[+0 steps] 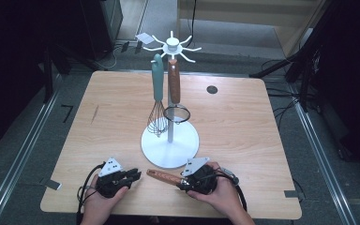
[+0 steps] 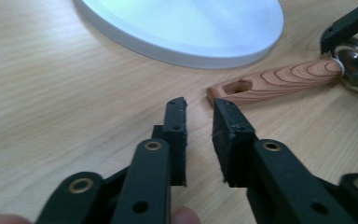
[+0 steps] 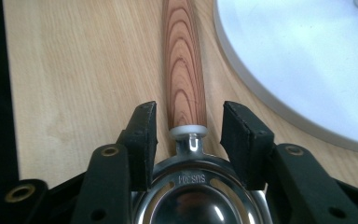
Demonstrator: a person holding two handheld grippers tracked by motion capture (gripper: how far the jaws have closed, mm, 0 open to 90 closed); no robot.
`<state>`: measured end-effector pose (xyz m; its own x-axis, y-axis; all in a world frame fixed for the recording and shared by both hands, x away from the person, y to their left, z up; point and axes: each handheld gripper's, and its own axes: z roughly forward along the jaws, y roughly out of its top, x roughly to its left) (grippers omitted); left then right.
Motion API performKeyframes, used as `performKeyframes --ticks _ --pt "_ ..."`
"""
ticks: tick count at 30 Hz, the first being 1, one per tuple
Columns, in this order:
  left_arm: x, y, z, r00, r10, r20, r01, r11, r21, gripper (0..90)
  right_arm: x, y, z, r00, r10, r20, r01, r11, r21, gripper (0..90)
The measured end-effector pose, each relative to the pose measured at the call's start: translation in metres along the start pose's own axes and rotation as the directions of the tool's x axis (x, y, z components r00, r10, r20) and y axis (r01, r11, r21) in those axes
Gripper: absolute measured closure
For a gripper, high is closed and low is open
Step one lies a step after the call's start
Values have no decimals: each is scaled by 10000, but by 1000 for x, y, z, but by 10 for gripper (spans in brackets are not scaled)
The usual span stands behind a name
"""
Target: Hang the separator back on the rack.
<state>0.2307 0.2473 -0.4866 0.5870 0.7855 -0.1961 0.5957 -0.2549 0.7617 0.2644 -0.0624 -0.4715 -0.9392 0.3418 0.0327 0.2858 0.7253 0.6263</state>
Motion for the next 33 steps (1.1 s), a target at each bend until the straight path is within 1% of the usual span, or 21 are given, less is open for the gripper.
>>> performKeyframes --ticks 1,2,4,6,7,9,11,13,15,16,17,18,19,21,22,26,29,30,31,32,33 --pt "3 0 -3 9999 -49 -90 47 9999 -166 700 -1 3 -2 9999 52 -94 -51 9999 137 560" --pt "6 0 -7 9997 -94 -233 86 9994 -343 660 -1 6 -4 10000 45 -29 -44 9997 259 557" --pt "14 0 -14 9975 -403 -586 364 9972 -659 569 -2 12 -6 10000 1 98 -5 9990 448 564" --pt "22 0 -21 9936 -715 -876 631 9935 -953 502 -3 16 -6 9998 173 -10 -172 9969 772 622" --pt "25 -1 -24 9912 -767 -1083 657 9927 -1016 462 -2 19 -7 9994 347 -57 -340 9943 1014 637" --pt "33 -2 -29 9869 -1017 -1250 875 9896 -1143 453 -2 22 -6 9994 322 -114 -305 9921 1215 668" --pt "38 -3 -32 9841 -1147 -1355 986 9879 -1199 450 -2 27 -5 9994 275 -211 -240 9883 1507 686" --pt "44 -4 -35 9798 -1327 -1499 1145 9856 -1244 451 -2 30 -3 9998 96 -167 -64 9838 1791 702" --pt "47 -5 -36 9780 -1411 -1536 1219 9843 -1279 453 -1 34 -1 9995 251 -175 -209 9775 2098 702" --pt "47 -5 -36 9768 -1452 -1576 1255 9838 -1283 454 -2 35 0 9990 332 -304 -258 9758 2172 697" --pt "48 -5 -36 9769 -1443 -1577 1249 9841 -1264 455 -2 36 0 9982 488 -359 -390 9710 2357 709" --pt "48 -5 -36 9764 -1459 -1592 1265 9839 -1263 456 -3 37 1 9983 476 -347 -378 9695 2420 712" --pt "48 -5 -35 9765 -1450 -1597 1258 9842 -1245 458 -3 38 2 9979 604 -235 -527 9667 2504 709" --pt "47 -5 -34 9764 -1464 -1586 1273 9840 -1247 460 -4 40 4 9977 578 -344 -467 9634 2639 708" --pt "47 -5 -34 9770 -1420 -1590 1231 9848 -1227 461 -4 41 5 9975 643 -279 -540 9587 2794 709" --pt "47 -5 -34 9768 -1369 -1645 1182 9859 -1185 461 -6 47 8 9966 822 -71 -774 9613 2645 688" --pt "48 -5 -34 9758 -1433 -1650 1239 9847 -1227 463 -5 49 9 9974 723 -3 -691 9543 2907 666" --pt "48 -5 -35 9757 -1430 -1659 1239 9849 -1206 464 -5 49 10 9981 622 0 -594 9542 2931 670" --pt "48 -5 -35 9755 -1433 -1668 1239 9849 -1209 464 -4 50 11 9974 714 -40 -669 9509 3021 693" --pt "48 -5 -34 9755 -1433 -1669 1241 9850 -1202 464 -5 49 11 9978 662 -91 -600 9479 3130 698" --pt "48 -5 -34 9754 -1437 -1671 1246 9850 -1195 465 -5 49 12 9969 784 -66 -723 9458 3167 694"
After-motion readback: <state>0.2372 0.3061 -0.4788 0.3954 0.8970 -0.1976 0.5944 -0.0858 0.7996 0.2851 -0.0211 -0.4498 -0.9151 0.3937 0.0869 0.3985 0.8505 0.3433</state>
